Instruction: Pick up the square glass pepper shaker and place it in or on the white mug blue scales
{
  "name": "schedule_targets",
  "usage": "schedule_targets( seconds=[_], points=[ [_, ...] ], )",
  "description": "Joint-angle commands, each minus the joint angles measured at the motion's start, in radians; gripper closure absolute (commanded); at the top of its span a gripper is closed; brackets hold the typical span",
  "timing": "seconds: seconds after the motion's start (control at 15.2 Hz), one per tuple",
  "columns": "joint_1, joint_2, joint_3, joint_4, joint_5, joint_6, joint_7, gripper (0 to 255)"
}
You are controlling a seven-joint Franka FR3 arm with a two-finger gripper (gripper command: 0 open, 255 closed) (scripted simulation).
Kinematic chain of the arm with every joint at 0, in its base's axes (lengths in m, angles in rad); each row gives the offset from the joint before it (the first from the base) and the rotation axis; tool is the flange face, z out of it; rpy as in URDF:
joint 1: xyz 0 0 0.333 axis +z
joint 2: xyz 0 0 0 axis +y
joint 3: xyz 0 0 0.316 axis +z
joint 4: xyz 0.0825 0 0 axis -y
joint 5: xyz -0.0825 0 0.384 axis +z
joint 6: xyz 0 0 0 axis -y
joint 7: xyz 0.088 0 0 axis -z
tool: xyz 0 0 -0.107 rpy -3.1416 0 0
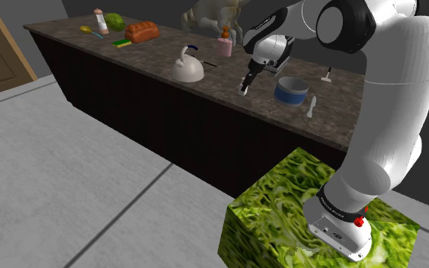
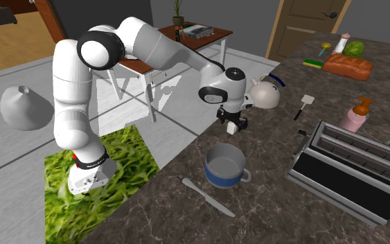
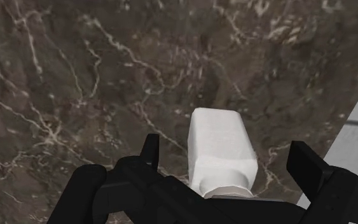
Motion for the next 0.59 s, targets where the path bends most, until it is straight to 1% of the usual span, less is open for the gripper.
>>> schedule_targets(
  seconds=[0.0, 0.07, 0.53],
  points=[
    [0.000, 0.000, 0.000, 0.000, 0.000, 0.000, 0.000, 0],
    [0.000, 0.000, 0.000, 0.000, 0.000, 0.000, 0.000, 255],
    [0.000, 0.000, 0.000, 0.000, 0.000, 0.000, 0.000, 255]
  ],
)
